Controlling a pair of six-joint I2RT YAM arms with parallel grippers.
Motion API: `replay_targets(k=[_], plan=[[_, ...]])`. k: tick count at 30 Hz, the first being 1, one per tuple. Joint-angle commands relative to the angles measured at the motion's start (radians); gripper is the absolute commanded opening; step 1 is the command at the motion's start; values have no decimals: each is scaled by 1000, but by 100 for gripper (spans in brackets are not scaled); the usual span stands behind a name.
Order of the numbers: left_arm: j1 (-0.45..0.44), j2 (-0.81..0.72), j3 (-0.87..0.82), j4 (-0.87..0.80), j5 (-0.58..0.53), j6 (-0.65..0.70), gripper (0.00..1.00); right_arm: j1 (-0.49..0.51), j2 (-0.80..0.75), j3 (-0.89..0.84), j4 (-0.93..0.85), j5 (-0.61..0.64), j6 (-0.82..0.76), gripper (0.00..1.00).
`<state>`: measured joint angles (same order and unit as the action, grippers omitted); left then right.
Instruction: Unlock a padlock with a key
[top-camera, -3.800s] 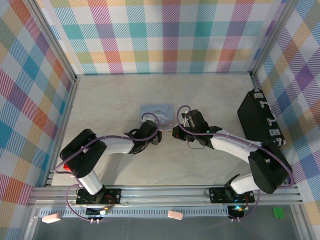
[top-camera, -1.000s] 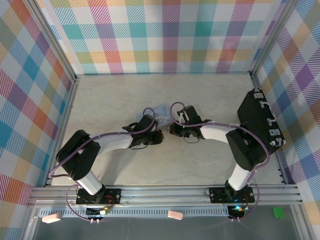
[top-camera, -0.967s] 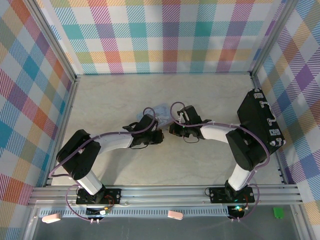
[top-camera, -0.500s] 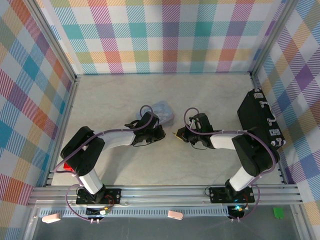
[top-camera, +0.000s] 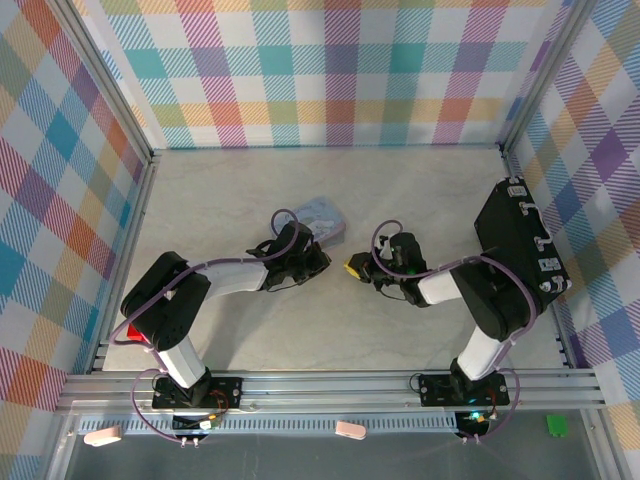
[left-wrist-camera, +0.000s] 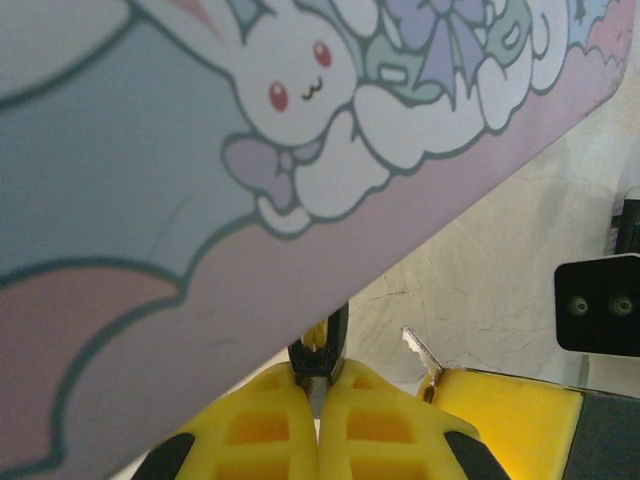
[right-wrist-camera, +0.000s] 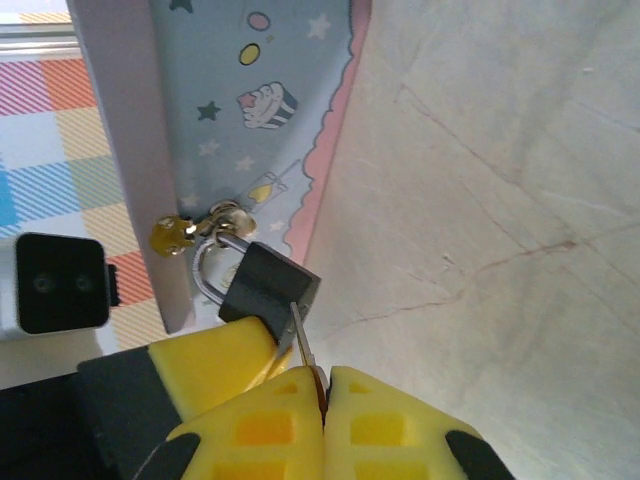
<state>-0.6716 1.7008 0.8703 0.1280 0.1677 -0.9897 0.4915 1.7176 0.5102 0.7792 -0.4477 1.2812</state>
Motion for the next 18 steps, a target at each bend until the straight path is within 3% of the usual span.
replay_targets(k=[1,12,18], plan=[[10,-13,-15,71,-13,-34,2,6,52,-27,168,-39,92,0],[20,-8,-27,139,15,-84,2,8,102,-29,234,-61,127,0],[21,6,-9,152,18,-95,1,8,195,-38,383,-76,209,0]])
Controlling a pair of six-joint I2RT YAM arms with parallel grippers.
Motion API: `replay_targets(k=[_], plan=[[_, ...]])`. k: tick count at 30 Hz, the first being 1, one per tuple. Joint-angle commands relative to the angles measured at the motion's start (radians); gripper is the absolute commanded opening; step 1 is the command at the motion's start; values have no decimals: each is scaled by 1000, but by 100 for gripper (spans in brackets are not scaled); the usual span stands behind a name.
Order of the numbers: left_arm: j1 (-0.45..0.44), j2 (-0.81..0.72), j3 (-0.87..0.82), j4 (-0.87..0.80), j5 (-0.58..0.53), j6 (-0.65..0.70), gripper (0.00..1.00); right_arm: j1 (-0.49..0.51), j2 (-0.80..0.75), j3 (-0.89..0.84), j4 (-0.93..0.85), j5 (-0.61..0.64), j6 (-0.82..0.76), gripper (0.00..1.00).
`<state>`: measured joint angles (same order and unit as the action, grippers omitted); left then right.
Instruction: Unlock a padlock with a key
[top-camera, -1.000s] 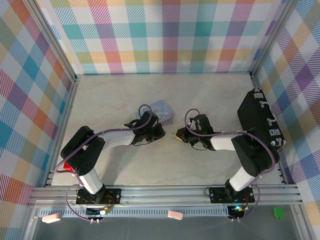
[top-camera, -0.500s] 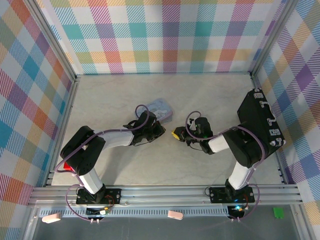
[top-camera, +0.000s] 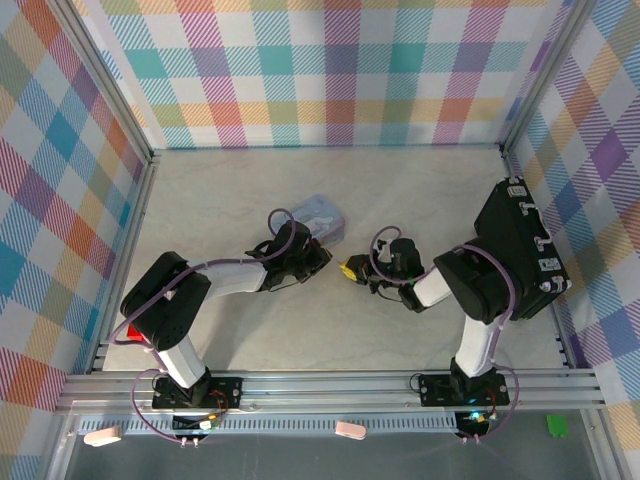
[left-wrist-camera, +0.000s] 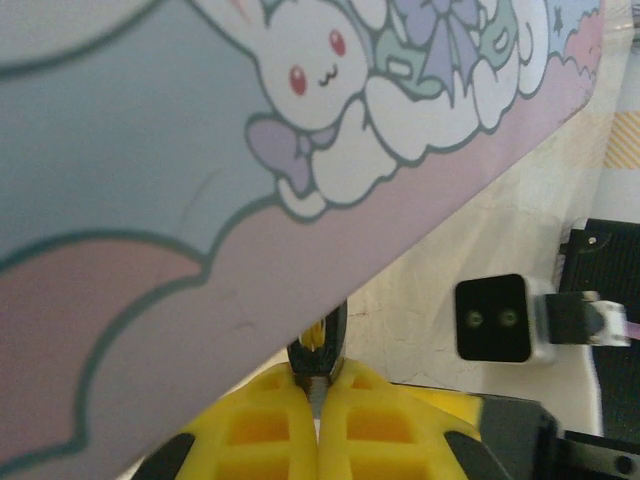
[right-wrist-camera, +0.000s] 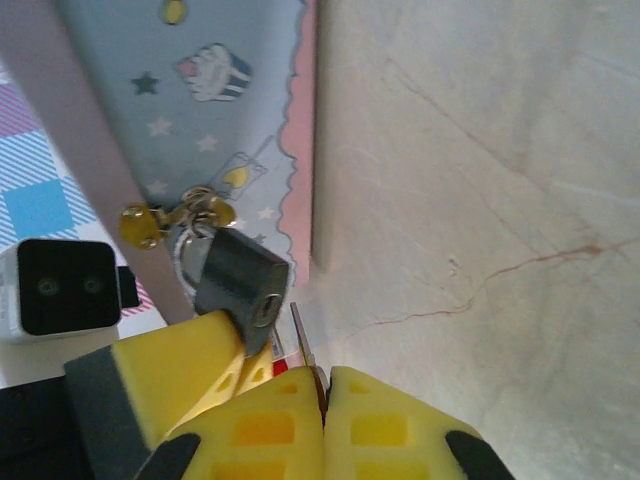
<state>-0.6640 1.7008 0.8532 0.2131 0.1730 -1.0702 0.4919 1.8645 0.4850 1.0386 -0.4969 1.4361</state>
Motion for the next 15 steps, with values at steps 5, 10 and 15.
replay_targets(k=[5,10,15], plan=[[15,15,15,72,16,-20,1,8,131,-13,266,-23,138,0],[23,10,17,62,3,-18,1,7,173,-15,323,-15,170,0],[39,15,15,77,11,-22,1,7,199,-16,368,-20,186,0]])
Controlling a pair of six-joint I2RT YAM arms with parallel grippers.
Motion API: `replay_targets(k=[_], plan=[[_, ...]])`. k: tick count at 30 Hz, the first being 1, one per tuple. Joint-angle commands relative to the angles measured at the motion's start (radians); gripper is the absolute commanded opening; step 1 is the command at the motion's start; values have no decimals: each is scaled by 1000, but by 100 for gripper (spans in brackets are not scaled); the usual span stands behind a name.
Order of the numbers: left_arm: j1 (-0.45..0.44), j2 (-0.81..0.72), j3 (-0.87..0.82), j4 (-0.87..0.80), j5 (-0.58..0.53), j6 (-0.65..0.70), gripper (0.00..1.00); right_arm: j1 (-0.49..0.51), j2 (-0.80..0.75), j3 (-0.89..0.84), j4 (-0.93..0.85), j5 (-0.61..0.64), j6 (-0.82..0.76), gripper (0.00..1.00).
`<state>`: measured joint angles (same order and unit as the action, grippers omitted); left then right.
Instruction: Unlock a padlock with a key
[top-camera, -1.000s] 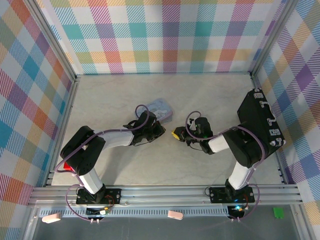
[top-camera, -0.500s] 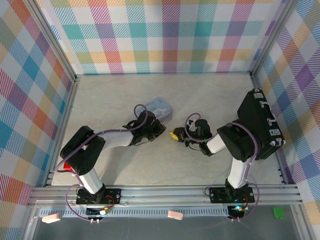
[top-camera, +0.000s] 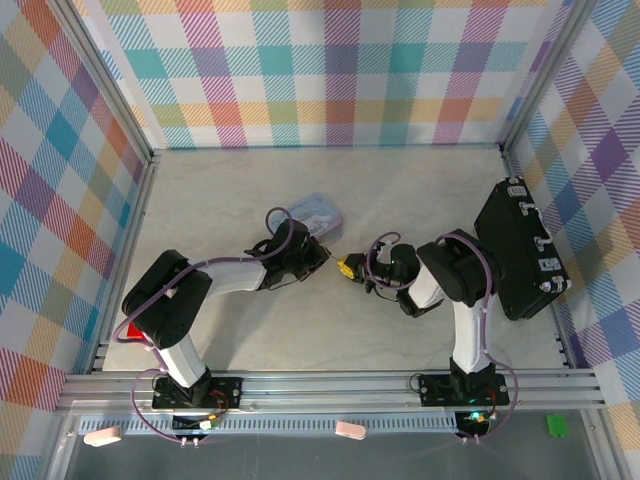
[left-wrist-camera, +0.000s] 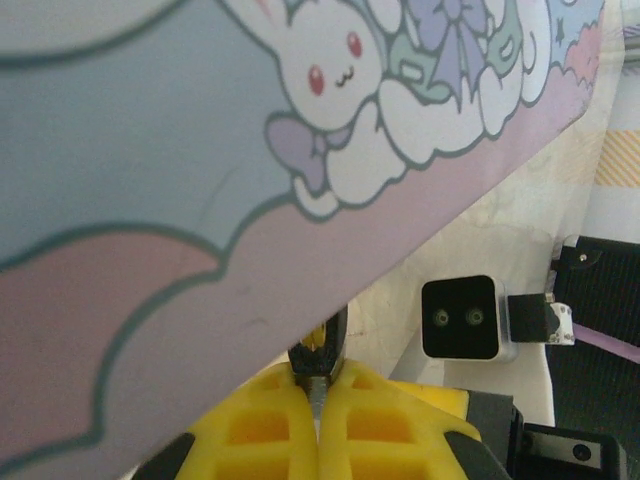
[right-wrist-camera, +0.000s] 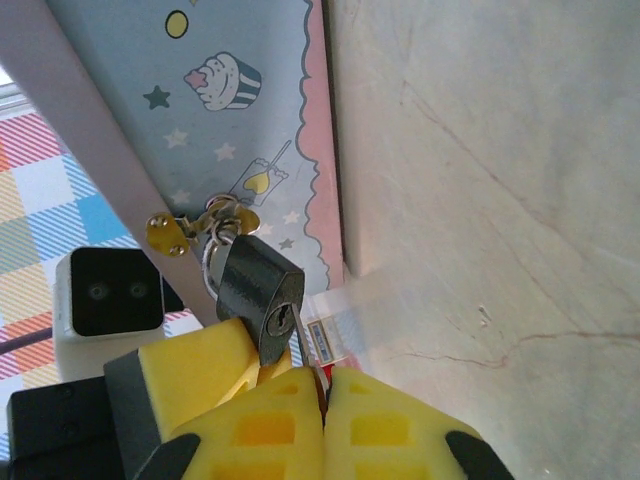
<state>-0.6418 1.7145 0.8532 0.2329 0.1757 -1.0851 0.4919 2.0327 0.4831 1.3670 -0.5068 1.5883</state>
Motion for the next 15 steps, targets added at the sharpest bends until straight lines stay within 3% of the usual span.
replay_targets(k=[1,15], plan=[[18,2,15,59,9,-9,1,7,31,-15,40,-10,33,0],[19,6,16,89,34,-25,1,7,35,30,35,-50,37,0]])
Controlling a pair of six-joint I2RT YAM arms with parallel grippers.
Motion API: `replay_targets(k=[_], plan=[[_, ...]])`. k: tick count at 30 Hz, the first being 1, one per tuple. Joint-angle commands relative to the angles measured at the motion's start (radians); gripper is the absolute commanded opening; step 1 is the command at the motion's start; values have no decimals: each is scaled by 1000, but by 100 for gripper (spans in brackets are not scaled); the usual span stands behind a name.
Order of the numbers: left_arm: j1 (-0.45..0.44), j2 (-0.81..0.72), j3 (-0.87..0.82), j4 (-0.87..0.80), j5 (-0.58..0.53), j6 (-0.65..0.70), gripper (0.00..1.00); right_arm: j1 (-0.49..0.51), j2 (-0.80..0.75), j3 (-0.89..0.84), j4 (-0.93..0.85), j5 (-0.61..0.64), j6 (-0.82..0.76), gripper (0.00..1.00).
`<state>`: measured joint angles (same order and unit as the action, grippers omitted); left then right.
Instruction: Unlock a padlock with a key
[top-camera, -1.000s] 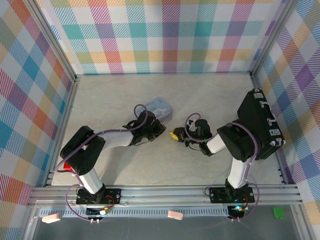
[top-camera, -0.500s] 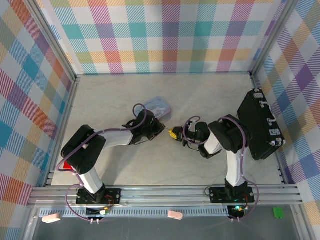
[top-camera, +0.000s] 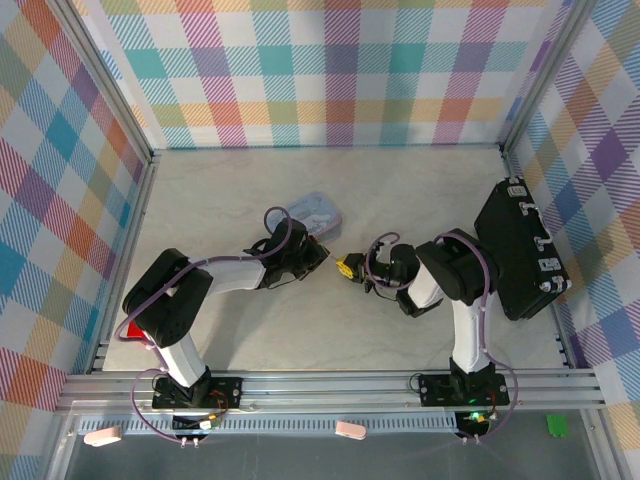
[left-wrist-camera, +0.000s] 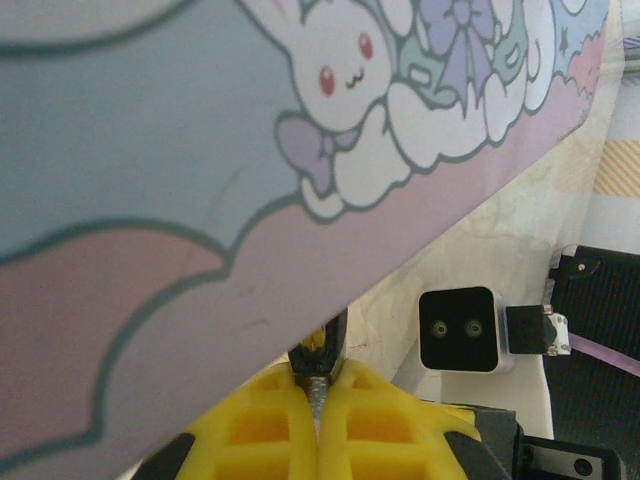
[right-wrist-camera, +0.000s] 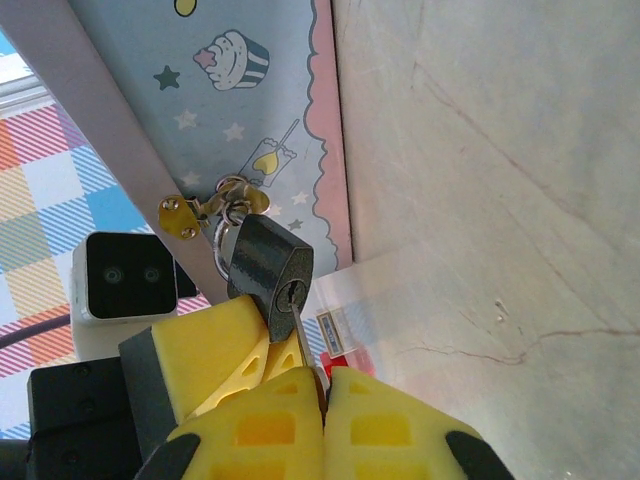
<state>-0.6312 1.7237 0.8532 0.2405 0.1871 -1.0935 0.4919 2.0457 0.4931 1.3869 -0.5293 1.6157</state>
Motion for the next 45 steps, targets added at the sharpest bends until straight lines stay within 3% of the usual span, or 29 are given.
replay_targets(k=[1,45], plan=[[9,-3,15,84,24,-19,1,7,24,22,16,-28,11,0],[47,-30,-73,200,87,-67,1,-12,5,48,20,-51,8,0]])
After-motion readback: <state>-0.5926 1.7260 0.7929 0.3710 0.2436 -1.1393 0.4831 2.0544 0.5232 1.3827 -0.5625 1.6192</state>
